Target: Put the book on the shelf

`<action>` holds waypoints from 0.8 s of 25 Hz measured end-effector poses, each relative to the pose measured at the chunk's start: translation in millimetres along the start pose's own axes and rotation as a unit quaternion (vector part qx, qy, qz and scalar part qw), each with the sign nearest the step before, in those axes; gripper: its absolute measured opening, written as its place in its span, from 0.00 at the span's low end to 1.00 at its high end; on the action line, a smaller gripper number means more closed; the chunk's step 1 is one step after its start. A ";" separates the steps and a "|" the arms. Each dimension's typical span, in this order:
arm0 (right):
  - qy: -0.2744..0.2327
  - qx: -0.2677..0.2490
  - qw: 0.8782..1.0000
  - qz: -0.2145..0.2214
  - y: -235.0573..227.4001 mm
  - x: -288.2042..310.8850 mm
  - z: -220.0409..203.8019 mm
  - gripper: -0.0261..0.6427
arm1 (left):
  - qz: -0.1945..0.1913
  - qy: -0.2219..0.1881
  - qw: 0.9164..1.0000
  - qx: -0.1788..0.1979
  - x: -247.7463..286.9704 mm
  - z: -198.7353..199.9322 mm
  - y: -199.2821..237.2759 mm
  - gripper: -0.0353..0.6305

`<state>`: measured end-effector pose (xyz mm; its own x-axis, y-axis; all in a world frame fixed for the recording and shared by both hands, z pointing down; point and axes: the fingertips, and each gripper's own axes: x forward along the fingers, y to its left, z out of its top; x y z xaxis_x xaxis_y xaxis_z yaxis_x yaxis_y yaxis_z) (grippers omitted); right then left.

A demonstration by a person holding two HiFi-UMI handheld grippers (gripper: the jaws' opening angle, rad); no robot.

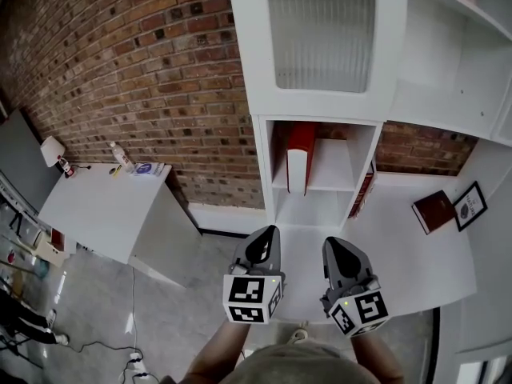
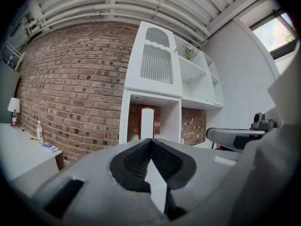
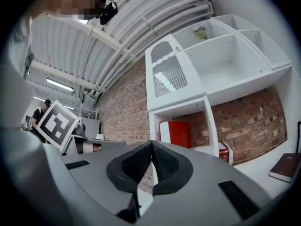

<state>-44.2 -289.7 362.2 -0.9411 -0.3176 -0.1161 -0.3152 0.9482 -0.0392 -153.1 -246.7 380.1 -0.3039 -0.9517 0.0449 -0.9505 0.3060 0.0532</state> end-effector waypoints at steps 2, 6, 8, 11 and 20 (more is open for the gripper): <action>0.000 0.000 1.000 -0.004 7.4 -4.2 0.1 0.05 | -0.002 0.001 1.000 -0.003 -10.4 -1.8 1.4 0.07; 0.000 -0.001 1.000 -0.010 26.0 -10.9 0.8 0.05 | -0.008 -0.001 1.000 -0.006 -33.1 -0.6 5.4 0.07; 0.001 -0.002 1.000 -0.009 37.1 -13.7 1.7 0.05 | -0.011 -0.002 1.000 -0.005 -44.5 0.7 7.0 0.07; 0.003 -0.002 1.000 -0.010 51.9 -17.6 2.1 0.05 | -0.015 -0.002 1.000 -0.004 -59.4 1.5 9.6 0.07; 0.005 0.003 1.000 -0.019 87.9 -39.6 -3.8 0.05 | -0.023 0.004 1.000 -0.004 -102.0 -7.5 12.0 0.07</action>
<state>-35.1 -193.8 367.1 -0.9299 -0.3525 -0.1053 -0.3491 0.9358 -0.0496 -133.0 -145.8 383.7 -0.2599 -0.9643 0.0503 -0.9628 0.2628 0.0629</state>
